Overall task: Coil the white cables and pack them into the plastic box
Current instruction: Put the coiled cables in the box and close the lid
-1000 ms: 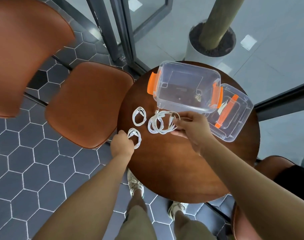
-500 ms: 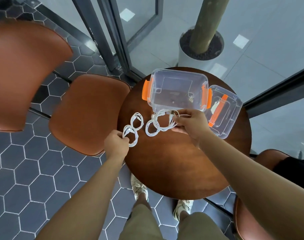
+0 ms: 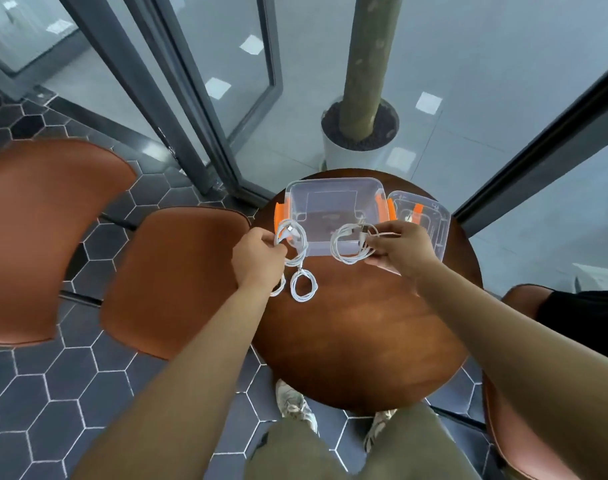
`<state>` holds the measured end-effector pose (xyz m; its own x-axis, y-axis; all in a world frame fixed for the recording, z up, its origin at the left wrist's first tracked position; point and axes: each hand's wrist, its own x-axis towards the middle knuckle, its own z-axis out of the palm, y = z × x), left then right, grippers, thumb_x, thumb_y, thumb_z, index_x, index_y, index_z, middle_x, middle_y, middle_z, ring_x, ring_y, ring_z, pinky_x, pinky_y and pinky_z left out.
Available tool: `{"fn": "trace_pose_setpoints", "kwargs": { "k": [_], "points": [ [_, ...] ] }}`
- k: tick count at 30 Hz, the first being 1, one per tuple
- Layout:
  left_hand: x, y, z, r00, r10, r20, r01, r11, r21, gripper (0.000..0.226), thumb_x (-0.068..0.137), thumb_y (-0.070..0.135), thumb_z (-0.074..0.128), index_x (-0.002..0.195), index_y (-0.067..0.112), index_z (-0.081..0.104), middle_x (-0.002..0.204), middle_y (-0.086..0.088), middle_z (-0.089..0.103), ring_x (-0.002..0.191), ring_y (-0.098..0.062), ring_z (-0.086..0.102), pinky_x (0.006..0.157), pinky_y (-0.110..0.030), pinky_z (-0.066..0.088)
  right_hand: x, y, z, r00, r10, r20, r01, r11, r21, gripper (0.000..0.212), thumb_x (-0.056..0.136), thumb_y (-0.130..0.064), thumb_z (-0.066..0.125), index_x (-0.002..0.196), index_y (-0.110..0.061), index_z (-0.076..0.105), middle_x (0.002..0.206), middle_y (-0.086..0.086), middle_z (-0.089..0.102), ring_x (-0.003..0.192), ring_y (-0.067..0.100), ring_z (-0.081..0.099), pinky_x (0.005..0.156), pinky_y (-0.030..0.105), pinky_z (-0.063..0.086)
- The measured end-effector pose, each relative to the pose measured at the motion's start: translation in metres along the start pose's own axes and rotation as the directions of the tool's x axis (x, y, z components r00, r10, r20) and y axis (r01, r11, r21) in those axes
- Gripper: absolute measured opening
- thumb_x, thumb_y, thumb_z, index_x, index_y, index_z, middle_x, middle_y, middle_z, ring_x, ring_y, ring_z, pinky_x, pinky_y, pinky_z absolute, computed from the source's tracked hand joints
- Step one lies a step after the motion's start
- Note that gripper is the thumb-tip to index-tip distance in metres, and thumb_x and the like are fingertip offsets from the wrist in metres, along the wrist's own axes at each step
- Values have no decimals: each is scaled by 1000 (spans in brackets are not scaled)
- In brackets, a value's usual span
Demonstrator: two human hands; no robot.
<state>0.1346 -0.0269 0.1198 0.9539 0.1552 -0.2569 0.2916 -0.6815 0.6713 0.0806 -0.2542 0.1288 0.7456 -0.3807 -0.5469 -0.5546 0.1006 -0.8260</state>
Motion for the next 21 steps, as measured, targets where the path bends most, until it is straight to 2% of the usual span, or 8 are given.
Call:
{"fn": "trace_pose_setpoints", "kwargs": {
  "k": [4, 7, 11, 16, 19, 21],
  "points": [
    [12, 21, 6, 998, 56, 41, -57, 998, 27, 10, 80, 22, 66, 90, 22, 69, 88, 1, 73, 78, -26, 70, 76, -43, 59, -1, -5, -9, 999, -4, -39, 4, 1000, -4, 15, 86, 1, 74, 100, -3, 72, 92, 17, 74, 79, 28, 76, 60, 32, 63],
    [17, 34, 16, 995, 71, 63, -74, 997, 37, 6, 83, 23, 67, 88, 24, 65, 88, 1, 72, 73, -28, 72, 72, -45, 61, 14, -10, -18, 1000, -8, -29, 8, 1000, 22, 13, 84, 1, 74, 97, -2, 72, 93, 22, 74, 78, 31, 76, 62, 34, 63],
    [25, 54, 27, 997, 81, 16, -83, 989, 119, 11, 85, 19, 66, 96, 18, 68, 95, -2, 73, 86, -27, 69, 79, -39, 57, 44, -20, -29, 1000, -15, 18, 14, 999, 36, 13, 83, 0, 76, 94, -4, 72, 93, 19, 75, 76, 29, 76, 73, 44, 64],
    [41, 64, 41, 995, 99, -14, -93, 968, 234, 16, 91, 19, 66, 104, 11, 70, 103, -7, 73, 94, -27, 66, 76, -34, 49, 73, -32, -32, 997, -25, 69, 28, 999, -44, 12, 83, 1, 75, 89, -9, 72, 91, 18, 75, 79, 30, 77, 73, 47, 64],
    [54, 66, 50, 992, 121, 25, -122, 941, 315, 16, 89, 13, 66, 105, 11, 70, 105, -7, 73, 94, -28, 65, 71, -30, 41, 88, -37, -22, 996, -9, 90, 16, 996, -84, 11, 83, 1, 76, 89, -8, 72, 92, 20, 75, 84, 32, 76, 72, 46, 64],
    [64, 68, 58, 985, 158, 69, -172, 912, 372, 17, 90, 14, 66, 105, 10, 71, 104, -8, 73, 95, -29, 66, 70, -29, 41, 98, -39, -15, 996, -25, 89, 37, 989, -140, 9, 83, -3, 77, 88, -10, 72, 90, 18, 74, 83, 31, 76, 70, 43, 65]
  ]
}}
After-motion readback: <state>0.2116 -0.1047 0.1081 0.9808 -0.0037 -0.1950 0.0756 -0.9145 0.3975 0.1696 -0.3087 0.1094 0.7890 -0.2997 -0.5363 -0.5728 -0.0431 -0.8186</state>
